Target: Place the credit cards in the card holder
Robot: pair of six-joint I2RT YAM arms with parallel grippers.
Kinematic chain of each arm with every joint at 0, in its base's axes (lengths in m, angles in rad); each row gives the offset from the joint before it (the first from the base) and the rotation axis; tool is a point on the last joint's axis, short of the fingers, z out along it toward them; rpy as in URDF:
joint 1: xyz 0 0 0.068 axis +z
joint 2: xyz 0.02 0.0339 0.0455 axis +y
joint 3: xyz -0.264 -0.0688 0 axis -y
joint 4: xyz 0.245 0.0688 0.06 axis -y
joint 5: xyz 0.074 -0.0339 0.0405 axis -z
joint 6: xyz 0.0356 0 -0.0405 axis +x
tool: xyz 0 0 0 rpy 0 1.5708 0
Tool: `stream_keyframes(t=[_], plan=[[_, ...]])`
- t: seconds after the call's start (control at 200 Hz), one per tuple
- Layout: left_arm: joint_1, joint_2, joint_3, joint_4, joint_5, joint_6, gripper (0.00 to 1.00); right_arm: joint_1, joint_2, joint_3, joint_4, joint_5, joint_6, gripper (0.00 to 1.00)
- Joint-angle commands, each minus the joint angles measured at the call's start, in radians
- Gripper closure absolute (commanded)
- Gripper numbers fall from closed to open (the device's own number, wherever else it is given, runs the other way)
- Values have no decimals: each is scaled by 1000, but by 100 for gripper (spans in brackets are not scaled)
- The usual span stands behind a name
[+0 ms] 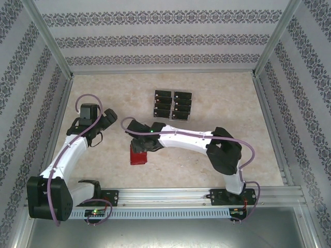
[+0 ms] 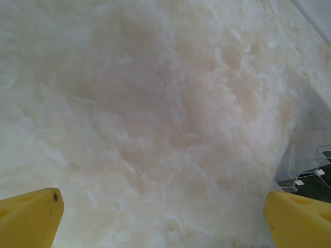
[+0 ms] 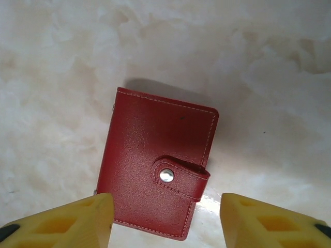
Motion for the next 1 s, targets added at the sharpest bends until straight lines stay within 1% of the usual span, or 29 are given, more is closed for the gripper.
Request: stream_keyframes(t=[0.0,0.15,0.19,0.485,0.694,0.724,0.814,0.994], plan=[[-7,7,28,-37,-12,-6,0,15,59,63,-136,51,30,46],[-7,-1,14,-38,1,2,0,26,120,121,-182,68,30,49],[-7,-4,10,-35,6,0,0,26,134,133,-187,67,29,52],[-7,-9,2,-16,35,-21,0,33,206,225,-229,73,32,53],[-7,-19,1,-14,43,-29,0,33,235,249,-244,75,30,55],[-7,-20,-1,-13,43,-29,0,34,240,250,-243,73,30,58],[-7,-27,-4,-10,45,-32,0,34,254,257,-244,68,31,59],[-7,-33,-10,-8,52,-34,0,35,270,272,-249,66,30,59]])
